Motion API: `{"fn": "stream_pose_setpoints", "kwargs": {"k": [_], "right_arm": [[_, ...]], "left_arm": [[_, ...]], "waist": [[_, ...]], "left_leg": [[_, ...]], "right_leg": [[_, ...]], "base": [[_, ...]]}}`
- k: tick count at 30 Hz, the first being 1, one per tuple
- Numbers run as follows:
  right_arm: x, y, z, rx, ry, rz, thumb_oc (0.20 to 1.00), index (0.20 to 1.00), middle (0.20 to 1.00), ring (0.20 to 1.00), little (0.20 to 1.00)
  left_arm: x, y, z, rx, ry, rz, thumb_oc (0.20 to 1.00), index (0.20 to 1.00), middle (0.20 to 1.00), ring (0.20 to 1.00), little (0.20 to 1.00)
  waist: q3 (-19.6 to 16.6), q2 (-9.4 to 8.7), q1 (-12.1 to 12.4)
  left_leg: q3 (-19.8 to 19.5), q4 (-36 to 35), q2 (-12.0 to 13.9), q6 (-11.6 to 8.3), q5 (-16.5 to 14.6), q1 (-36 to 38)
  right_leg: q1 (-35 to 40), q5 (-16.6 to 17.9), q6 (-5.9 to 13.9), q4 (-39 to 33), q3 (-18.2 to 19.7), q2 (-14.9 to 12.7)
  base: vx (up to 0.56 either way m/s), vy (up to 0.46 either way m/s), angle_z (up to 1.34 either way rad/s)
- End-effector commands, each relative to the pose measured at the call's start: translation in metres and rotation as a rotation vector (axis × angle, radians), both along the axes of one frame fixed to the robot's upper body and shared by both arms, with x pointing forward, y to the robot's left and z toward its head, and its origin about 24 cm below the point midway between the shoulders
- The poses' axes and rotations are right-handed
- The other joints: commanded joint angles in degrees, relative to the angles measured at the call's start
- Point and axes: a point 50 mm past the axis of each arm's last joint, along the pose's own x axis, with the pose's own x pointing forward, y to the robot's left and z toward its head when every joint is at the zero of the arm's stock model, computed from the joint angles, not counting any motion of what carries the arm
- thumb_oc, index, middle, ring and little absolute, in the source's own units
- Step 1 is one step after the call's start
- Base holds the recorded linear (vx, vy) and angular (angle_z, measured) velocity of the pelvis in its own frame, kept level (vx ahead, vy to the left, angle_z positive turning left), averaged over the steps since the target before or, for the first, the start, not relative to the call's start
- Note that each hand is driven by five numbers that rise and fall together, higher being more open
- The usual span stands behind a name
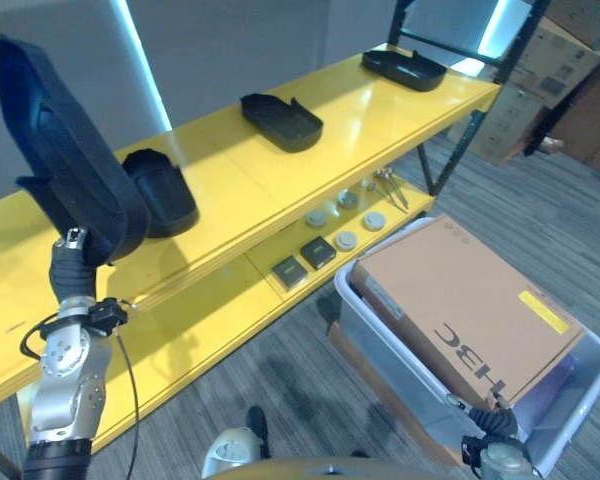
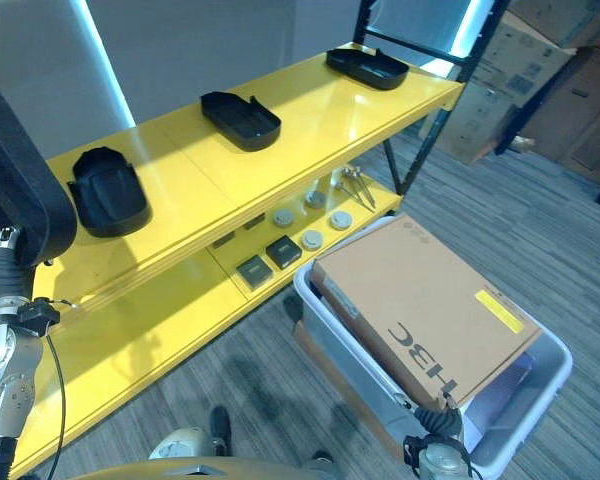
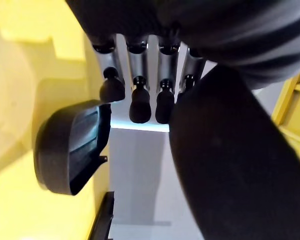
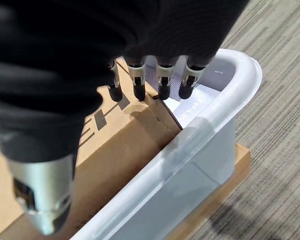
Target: Move parts from the plastic box to the shelf.
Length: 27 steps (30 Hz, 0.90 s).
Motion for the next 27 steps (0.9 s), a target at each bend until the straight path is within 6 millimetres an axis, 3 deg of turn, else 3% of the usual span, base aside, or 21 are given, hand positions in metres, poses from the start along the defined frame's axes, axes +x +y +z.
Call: {"fn": "stream_pose_setpoints", "kwargs": {"k": [1, 3, 4, 5, 8, 9, 11, 16, 17, 20, 22, 27], "right_arm": [[0.089, 0.093, 0.024, 0.213, -0.299, 0.354, 1.000, 1.000, 1.000, 1.000, 1.000], [0.088, 0.097, 0.023, 0.224, -0.294, 0.355, 1.000, 1.000, 1.000, 1.000, 1.000], [0.085, 0.097, 0.021, 0.234, -0.289, 0.334, 1.000, 1.000, 1.000, 1.000, 1.000], [0.085, 0.096, 0.021, 0.234, -0.286, 0.330, 1.000, 1.000, 1.000, 1.000, 1.000], [0.078, 0.095, 0.017, 0.226, -0.258, 0.330, 1.000, 1.000, 1.000, 1.000, 1.000], [0.075, 0.093, 0.015, 0.221, -0.243, 0.337, 1.000, 1.000, 1.000, 1.000, 1.000], [0.072, 0.090, 0.011, 0.208, -0.224, 0.342, 1.000, 1.000, 1.000, 1.000, 1.000], [0.058, 0.074, 0.002, 0.186, -0.182, 0.329, 1.000, 1.000, 1.000, 1.000, 1.000], [0.049, 0.070, -0.002, 0.190, -0.165, 0.320, 1.000, 1.000, 1.000, 1.000, 1.000], [0.044, 0.066, -0.003, 0.187, -0.151, 0.324, 1.000, 1.000, 1.000, 1.000, 1.000], [0.042, 0.060, -0.006, 0.174, -0.119, 0.327, 1.000, 1.000, 1.000, 1.000, 1.000], [0.044, 0.061, -0.006, 0.150, -0.098, 0.333, 1.000, 1.000, 1.000, 1.000, 1.000]], "left_arm": [[-0.005, 0.008, 0.043, 0.159, -0.170, -0.010, 0.200, 0.200, 0.200, 0.200, 0.200], [-0.006, 0.012, 0.043, 0.179, -0.162, 0.011, 0.200, 0.200, 0.200, 0.200, 0.200], [-0.006, 0.017, 0.045, 0.200, -0.157, 0.034, 0.200, 0.200, 0.200, 0.200, 0.200], [-0.005, 0.019, 0.045, 0.202, -0.155, 0.040, 0.200, 0.200, 0.200, 0.200, 0.200], [-0.002, 0.026, 0.045, 0.236, -0.138, 0.097, 0.200, 0.200, 0.200, 0.200, 0.200], [-0.002, 0.029, 0.045, 0.241, -0.128, 0.120, 0.200, 0.200, 0.200, 0.200, 0.200], [0.000, 0.034, 0.046, 0.252, -0.118, 0.150, 0.200, 0.200, 0.200, 0.200, 0.200], [0.005, 0.042, 0.050, 0.279, -0.082, 0.186, 0.200, 0.200, 0.200, 0.200, 0.200], [0.002, 0.043, 0.048, 0.293, -0.070, 0.197, 0.200, 0.200, 0.200, 0.200, 0.200], [-0.003, 0.046, 0.047, 0.289, -0.058, 0.201, 0.200, 0.200, 0.200, 0.200, 0.200], [-0.002, 0.045, 0.042, 0.280, -0.010, 0.190, 0.200, 0.200, 0.200, 0.200, 0.200], [-0.003, 0.046, 0.032, 0.249, 0.037, 0.203, 0.200, 0.200, 0.200, 0.200, 0.200]], "waist": [[-3.6, -0.76, 4.5], [-4.0, -0.73, 4.9], [-4.2, -0.63, 4.6], [-4.2, -0.58, 4.4], [-3.1, 0.33, 2.4], [-2.5, 0.89, 1.5], [-1.5, 1.69, 0.2], [0.3, 0.47, -3.7], [0.4, -0.32, -5.3], [0.2, -0.42, -5.2], [-1.3, -0.96, -4.3], [-2.6, -1.05, -4.3]], "left_leg": [[-2.6, -0.6, -3.5, -0.10, -0.2, -2.7], [-3.7, -0.8, -4.4, 0.74, -0.8, -2.2], [-4.1, -0.7, -5.5, 2.22, -1.6, -1.7], [-4.1, -0.7, -5.8, 2.69, -1.8, -1.5], [-4.3, 0.2, -7.5, 5.70, -3.9, -0.6], [-4.7, 0.0, -7.5, 6.20, -4.3, 0.2], [-4.6, 0.0, -7.2, 6.55, -4.1, 0.6], [-9.4, 0.2, -8.0, 5.08, -5.6, 2.9], [-11.5, 1.5, -8.5, 5.12, -7.1, 3.4], [-11.6, 0.6, -8.2, 4.74, -6.7, 4.2], [-12.5, 0.2, -7.9, 3.60, -6.0, 4.3], [-10.5, 0.8, -6.7, 2.39, -6.3, 4.0]], "right_leg": [[2.8, -0.4, 1.32, -3.2, 1.0, 3.6], [2.5, -1.7, 1.61, -1.0, 1.5, 3.2], [1.1, -2.4, 3.00, 5.7, 2.4, 1.9], [0.3, -2.1, 3.57, 7.9, 2.7, 1.3], [-7.6, 1.1, 6.03, 27.0, 6.1, -3.5], [-9.7, 1.6, 6.05, 31.0, 7.6, -3.5], [-13.6, 3.2, 4.90, 32.4, 9.4, -1.7], [-15.5, 6.2, 4.58, 15.5, 14.7, 3.0], [-16.0, 8.0, 4.85, 10.4, 17.9, 4.4], [-14.4, 7.6, 4.36, 8.2, 17.2, 4.3], [-10.9, 7.0, 3.46, 2.6, 16.2, 4.8], [-7.9, 4.9, 1.84, -2.1, 15.3, 5.4]], "base": [[0.12, 0.160, 0.17], [0.16, 0.222, 0.14], [0.16, 0.254, 0.10], [0.15, 0.291, 0.10], [0.08, 0.252, 0.25], [-0.02, 0.140, 0.40], [-0.02, 0.014, 0.35], [0.11, -0.125, 0.67], [0.20, -0.177, 1.30], [0.16, -0.105, 0.67], [0.21, -0.158, -0.07], [0.13, -0.068, 0.39]]}}
